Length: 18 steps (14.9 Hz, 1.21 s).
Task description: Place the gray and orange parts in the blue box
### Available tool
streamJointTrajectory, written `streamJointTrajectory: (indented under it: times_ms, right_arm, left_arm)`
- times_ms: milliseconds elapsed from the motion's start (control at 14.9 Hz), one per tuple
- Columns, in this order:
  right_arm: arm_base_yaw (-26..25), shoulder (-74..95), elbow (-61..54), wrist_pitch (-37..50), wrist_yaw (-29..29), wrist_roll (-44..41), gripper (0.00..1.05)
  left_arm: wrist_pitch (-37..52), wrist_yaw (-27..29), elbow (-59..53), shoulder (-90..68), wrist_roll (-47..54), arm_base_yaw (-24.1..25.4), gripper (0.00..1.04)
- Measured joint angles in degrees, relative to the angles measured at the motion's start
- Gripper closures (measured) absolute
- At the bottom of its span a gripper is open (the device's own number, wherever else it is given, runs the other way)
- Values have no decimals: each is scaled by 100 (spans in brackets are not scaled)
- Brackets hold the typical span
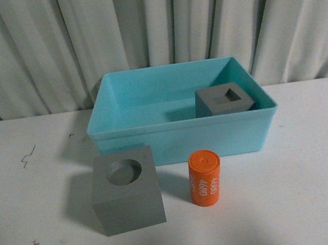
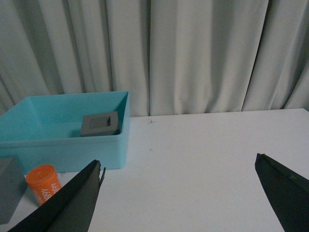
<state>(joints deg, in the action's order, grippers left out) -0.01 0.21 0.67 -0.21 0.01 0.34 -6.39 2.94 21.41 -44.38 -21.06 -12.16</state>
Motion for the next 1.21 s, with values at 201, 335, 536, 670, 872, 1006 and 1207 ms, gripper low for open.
streamJointTrajectory:
  times_ms: [201, 335, 536, 670, 872, 1006, 1207]
  right_arm:
    - [0, 0, 0, 0, 0, 0, 6]
    - [0, 0, 0, 0, 2, 0, 6]
    - [0, 0, 0, 0, 2, 0, 6]
    - [0, 0, 0, 0, 0, 0, 6]
    - [0, 0, 0, 0, 0, 0, 6]
    - [0, 0, 0, 0, 0, 0, 6]
    - [0, 0, 0, 0, 0, 0, 6]
  left_arm:
    - [1316, -155, 1010, -2468, 46, -651, 7]
    - [1725, -225, 1449, -3624, 164, -719, 7]
    - [1996, -343, 1945, -4809, 367, -654, 7]
    - [2098, -411, 2092, -5265, 468, -568, 7]
    - [2260, -452, 2243, -5827, 599, -459, 7]
    - [2433, -468, 2350, -6400, 699, -385, 7]
    - [2518, -490, 2380, -6476, 741, -352, 15]
